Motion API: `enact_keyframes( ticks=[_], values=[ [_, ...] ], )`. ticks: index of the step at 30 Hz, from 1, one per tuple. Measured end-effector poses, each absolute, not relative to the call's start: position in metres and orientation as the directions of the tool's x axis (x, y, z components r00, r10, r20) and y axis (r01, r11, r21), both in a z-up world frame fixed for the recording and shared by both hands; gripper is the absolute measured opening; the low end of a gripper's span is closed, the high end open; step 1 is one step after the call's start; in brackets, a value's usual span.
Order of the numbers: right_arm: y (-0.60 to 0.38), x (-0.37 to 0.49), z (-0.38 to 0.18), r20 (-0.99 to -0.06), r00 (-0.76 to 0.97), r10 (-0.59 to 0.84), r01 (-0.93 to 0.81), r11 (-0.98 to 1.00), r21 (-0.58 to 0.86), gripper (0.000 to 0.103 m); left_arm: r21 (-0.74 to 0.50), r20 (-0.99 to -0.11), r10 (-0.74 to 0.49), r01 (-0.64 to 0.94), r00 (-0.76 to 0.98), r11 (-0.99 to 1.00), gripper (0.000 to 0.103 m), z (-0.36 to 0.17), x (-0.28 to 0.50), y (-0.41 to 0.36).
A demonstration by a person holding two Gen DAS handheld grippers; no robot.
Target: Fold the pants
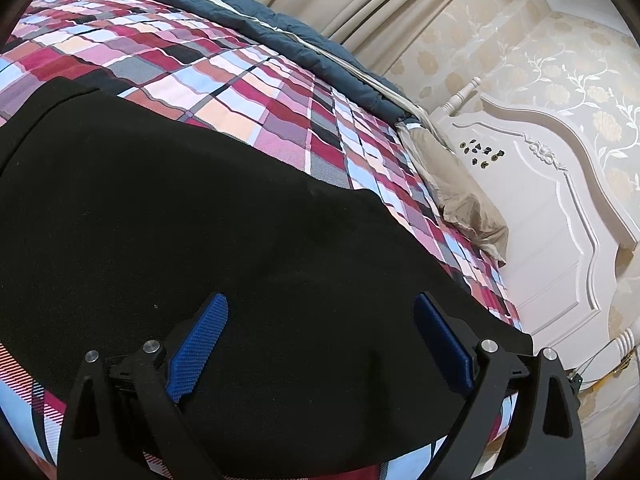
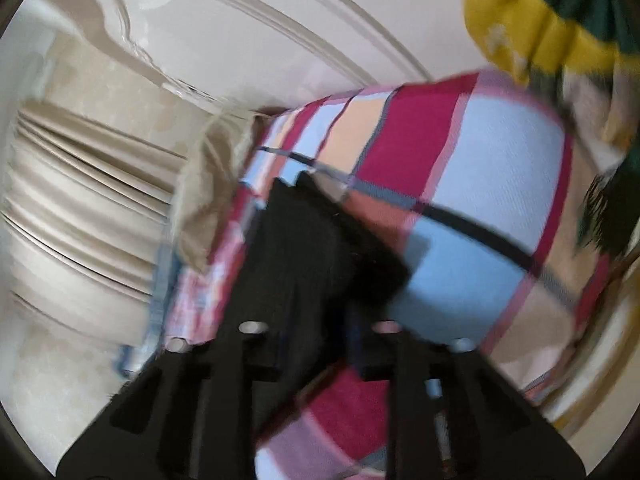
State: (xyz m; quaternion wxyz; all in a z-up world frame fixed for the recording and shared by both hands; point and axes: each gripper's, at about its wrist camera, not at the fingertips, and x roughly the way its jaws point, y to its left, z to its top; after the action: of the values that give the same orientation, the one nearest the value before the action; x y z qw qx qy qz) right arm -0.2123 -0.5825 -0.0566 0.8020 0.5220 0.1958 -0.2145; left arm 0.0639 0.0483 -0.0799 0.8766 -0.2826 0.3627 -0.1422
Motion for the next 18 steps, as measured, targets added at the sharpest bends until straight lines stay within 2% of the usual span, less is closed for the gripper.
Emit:
enact_keyframes(
  ticks=[3,8,11,13,15,18],
  values=[
    [-0.584,-0.209,-0.060,-0.565,0.811,-0.152,0.578,0.361,0.732,0.005,-0.602,-0.555,-0.461,0.048,0.692,0.797,0.093,-0.080,0.064,0.049],
    [-0.588,-0.219,-0.060,-0.540,0.824,-0.173,0.565,0.323,0.759,0.007,-0.616,-0.548,-0.484,0.062,0.682,0.785,0.093,-0.081,0.064,0.052],
    [-0.583,-0.217,-0.040,-0.578,0.785,-0.222,0.615,0.390,0.686,0.017,-0.606,-0.559,-0.492,0.076,0.668,0.792,0.093,-0.079,0.065,0.051],
    [-0.580,-0.219,-0.021,-0.593,0.752,-0.286,0.654,0.435,0.619,0.037,-0.597,-0.566,-0.495,0.086,0.660,0.797,0.093,-0.079,0.065,0.050],
    [-0.577,-0.217,-0.002,-0.584,0.752,-0.307,0.651,0.483,0.585,0.042,-0.592,-0.565,-0.497,0.095,0.659,0.800,0.093,-0.079,0.065,0.050],
    [-0.561,-0.188,0.019,-0.569,0.793,-0.216,0.567,0.602,0.562,0.042,-0.576,-0.568,-0.486,0.101,0.664,0.811,0.093,-0.080,0.063,0.047]
  ],
)
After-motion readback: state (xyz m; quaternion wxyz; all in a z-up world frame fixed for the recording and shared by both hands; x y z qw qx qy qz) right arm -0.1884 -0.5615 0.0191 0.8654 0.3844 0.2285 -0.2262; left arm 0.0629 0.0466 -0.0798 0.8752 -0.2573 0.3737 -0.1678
